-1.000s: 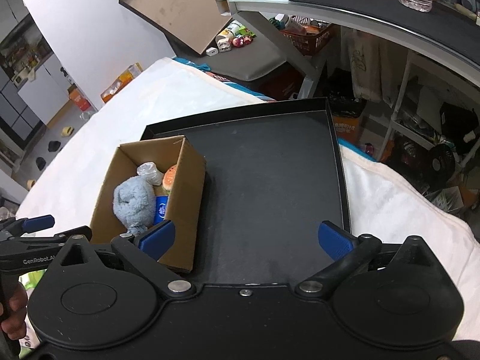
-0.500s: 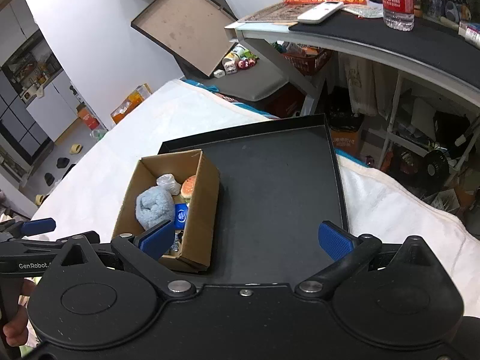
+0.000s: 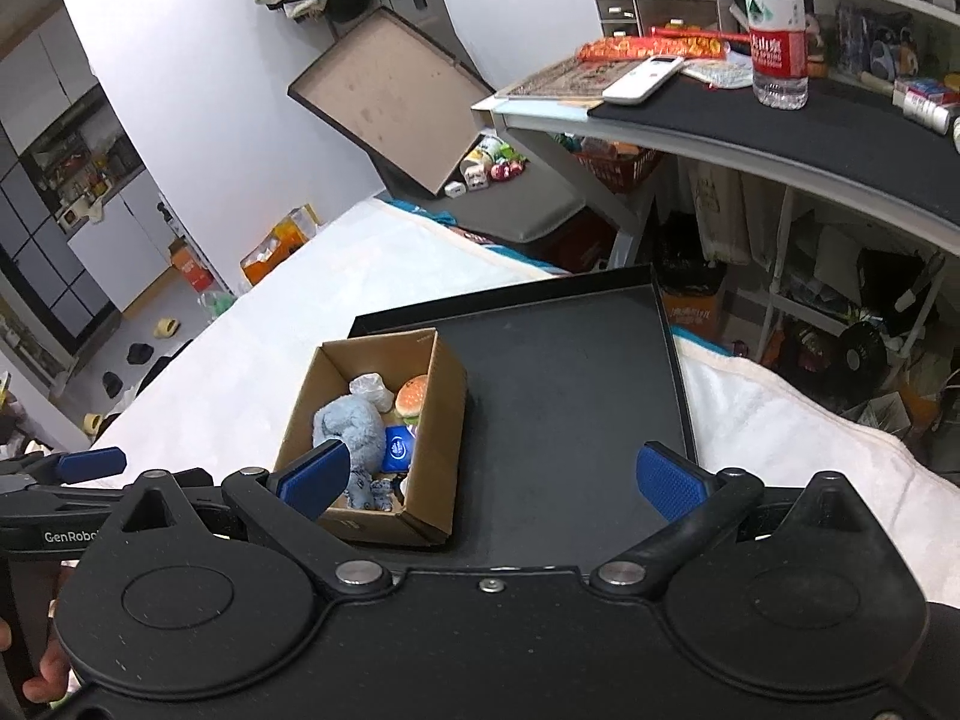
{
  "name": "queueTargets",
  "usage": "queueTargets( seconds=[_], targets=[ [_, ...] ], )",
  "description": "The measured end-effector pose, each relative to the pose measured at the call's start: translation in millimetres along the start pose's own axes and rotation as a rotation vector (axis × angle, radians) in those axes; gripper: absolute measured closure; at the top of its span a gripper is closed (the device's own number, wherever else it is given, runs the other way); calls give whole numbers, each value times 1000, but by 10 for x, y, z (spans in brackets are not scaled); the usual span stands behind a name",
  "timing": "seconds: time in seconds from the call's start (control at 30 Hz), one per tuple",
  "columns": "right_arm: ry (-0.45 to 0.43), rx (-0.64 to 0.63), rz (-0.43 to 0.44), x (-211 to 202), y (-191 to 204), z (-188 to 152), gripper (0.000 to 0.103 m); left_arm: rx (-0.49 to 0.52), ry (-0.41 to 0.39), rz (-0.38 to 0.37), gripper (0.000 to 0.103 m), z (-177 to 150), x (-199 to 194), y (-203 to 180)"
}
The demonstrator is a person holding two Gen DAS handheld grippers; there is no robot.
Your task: Organize soft objects
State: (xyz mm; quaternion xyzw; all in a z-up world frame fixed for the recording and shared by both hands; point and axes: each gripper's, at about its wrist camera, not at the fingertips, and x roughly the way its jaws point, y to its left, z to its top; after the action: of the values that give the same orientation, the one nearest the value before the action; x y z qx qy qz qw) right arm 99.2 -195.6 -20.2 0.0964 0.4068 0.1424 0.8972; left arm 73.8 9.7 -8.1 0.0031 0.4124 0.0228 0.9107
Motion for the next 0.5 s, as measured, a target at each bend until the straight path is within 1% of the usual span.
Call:
queueTargets(
  seconds=[0.1,0.3,0.5],
  targets=[
    [1,-7,-16,-50,26,-45,0,5,-1,8,1,-28,-79,-11],
    [-5,9,-27,-181,52,-146,0,16,-13,-4,1,-84,-248,-40],
    [-41,7,-23,-380,96,-204,0,7,-15,-14,1,-154,-383,-39]
  ],
)
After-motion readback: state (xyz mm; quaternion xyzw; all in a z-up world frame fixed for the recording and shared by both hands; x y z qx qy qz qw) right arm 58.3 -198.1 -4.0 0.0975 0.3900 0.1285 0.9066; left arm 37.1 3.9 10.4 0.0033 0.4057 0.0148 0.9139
